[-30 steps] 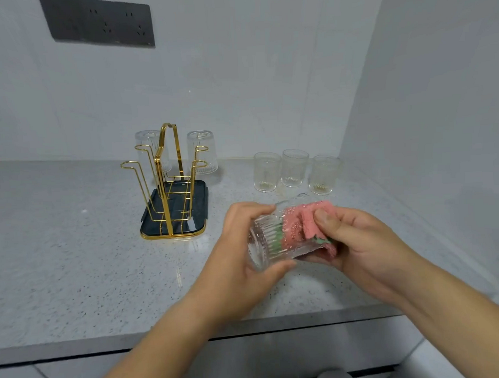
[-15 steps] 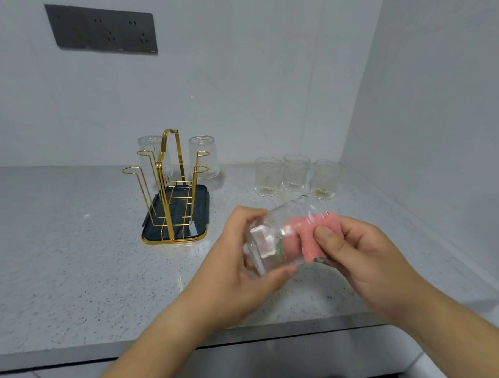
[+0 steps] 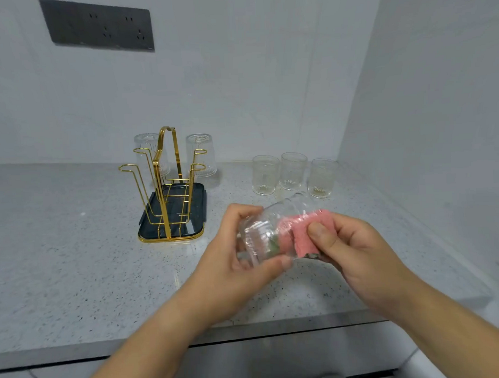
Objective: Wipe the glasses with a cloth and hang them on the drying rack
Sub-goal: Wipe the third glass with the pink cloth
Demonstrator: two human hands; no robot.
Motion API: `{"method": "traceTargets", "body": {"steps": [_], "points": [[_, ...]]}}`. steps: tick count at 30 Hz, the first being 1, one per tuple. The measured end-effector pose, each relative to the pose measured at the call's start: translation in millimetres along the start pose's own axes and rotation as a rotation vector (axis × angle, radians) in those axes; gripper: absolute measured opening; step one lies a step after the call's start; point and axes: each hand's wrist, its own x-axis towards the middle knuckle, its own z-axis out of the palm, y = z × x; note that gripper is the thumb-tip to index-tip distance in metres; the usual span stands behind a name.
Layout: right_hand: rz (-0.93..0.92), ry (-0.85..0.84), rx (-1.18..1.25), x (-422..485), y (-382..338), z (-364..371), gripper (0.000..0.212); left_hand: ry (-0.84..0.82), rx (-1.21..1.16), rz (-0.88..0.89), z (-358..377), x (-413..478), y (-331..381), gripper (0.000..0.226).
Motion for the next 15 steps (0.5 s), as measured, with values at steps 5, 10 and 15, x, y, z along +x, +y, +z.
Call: {"method": "traceTargets", "body": {"steps": [5,10,15], "points": [[0.031,0.035,0.124,5.9,2.8,0.8,0.030,0.014,0.035,0.053,6.1,-1.7,-1.6,0.075],[-0.021,0.000,-0.021,-0.5,6.1,3.7,0.023,-0.092,-0.583,-0.432,2.0,4.5,6.2,0.074],[-0.008,-0.002,-0.001,1.2,9.7,2.5,0.030,0.010,0.021,0.024,-1.3,-0.8,-2.8,0.051]]}}
